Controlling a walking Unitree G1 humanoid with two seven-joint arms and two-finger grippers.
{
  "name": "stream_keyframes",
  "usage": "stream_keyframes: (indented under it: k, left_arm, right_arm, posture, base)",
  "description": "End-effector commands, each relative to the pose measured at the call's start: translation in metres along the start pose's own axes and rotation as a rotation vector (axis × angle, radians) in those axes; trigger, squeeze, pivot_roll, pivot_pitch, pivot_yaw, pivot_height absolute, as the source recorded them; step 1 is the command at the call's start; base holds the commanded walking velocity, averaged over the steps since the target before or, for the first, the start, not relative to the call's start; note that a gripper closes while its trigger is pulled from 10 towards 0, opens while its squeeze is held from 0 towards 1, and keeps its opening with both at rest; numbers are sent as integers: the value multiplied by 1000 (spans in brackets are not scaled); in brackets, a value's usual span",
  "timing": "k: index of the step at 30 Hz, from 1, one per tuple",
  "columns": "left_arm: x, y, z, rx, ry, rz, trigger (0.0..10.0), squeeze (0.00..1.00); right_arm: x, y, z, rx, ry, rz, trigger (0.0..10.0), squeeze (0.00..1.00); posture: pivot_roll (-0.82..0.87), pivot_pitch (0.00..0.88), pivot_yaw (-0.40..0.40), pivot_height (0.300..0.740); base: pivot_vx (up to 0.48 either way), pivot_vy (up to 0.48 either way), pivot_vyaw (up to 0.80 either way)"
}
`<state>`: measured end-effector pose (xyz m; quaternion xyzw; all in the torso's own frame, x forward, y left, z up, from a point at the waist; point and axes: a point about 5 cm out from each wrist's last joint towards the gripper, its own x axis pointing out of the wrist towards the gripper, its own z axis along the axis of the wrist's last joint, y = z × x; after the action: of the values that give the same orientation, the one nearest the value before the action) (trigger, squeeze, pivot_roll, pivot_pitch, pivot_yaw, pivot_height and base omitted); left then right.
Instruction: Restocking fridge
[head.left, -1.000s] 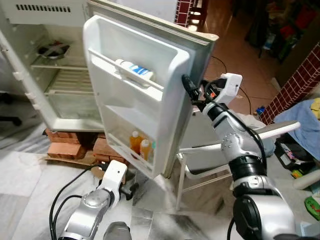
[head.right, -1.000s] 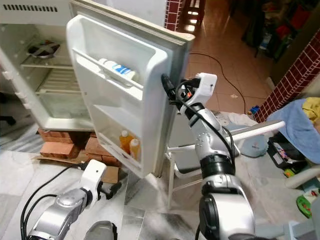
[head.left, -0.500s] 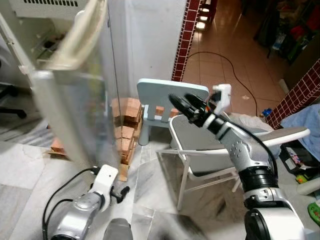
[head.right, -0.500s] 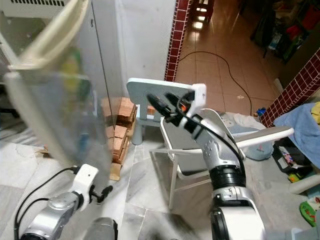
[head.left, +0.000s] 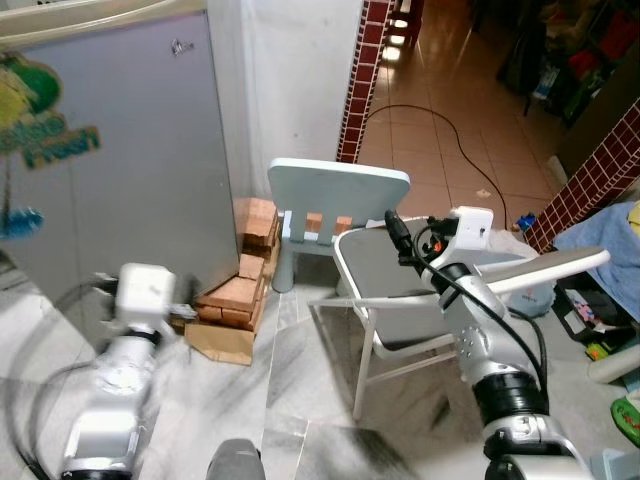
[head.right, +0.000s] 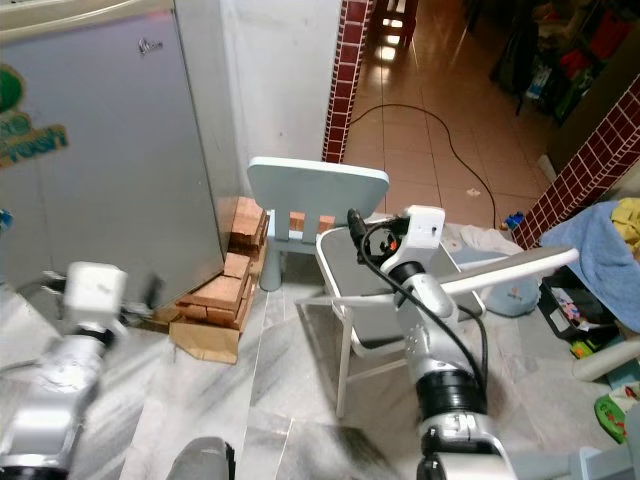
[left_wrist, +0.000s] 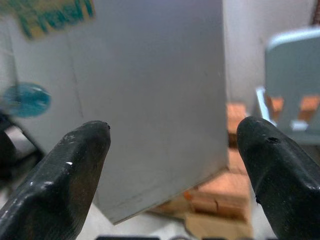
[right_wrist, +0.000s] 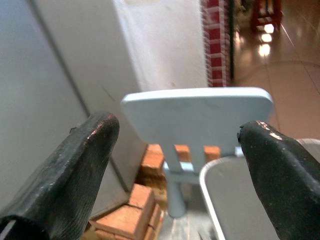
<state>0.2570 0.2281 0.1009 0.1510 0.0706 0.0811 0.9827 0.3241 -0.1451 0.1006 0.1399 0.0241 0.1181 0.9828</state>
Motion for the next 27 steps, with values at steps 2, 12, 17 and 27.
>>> stream_keyframes:
  k: [2,12,17,27]
  left_arm:
    - [-1,-1,3,-10,-23,15,10000,0]
    - [-6,-20,30,-106,-121,-73,10000,0]
    - [-6,-24,32,-120,-125,-80,10000,0]
    - [-5,-24,24,-133,-108,-80,10000,0]
  right_arm:
    - [3,12,9,-47,-48,35,10000,0]
    - [4,14,12,-86,-65,-26,10000,0]
    - [6,12,13,-94,-69,-37,10000,0]
    - [6,15,12,-98,-68,-35,10000,0]
  posture:
    - [209,0,-92,740]
    - [195,0,-99,740]
    - [193,0,-100,740]
    - [186,0,-97,740]
  base:
    - [0,480,0]
    - [0,480,-44]
    - [0,480,-766]
    - [0,480,-386]
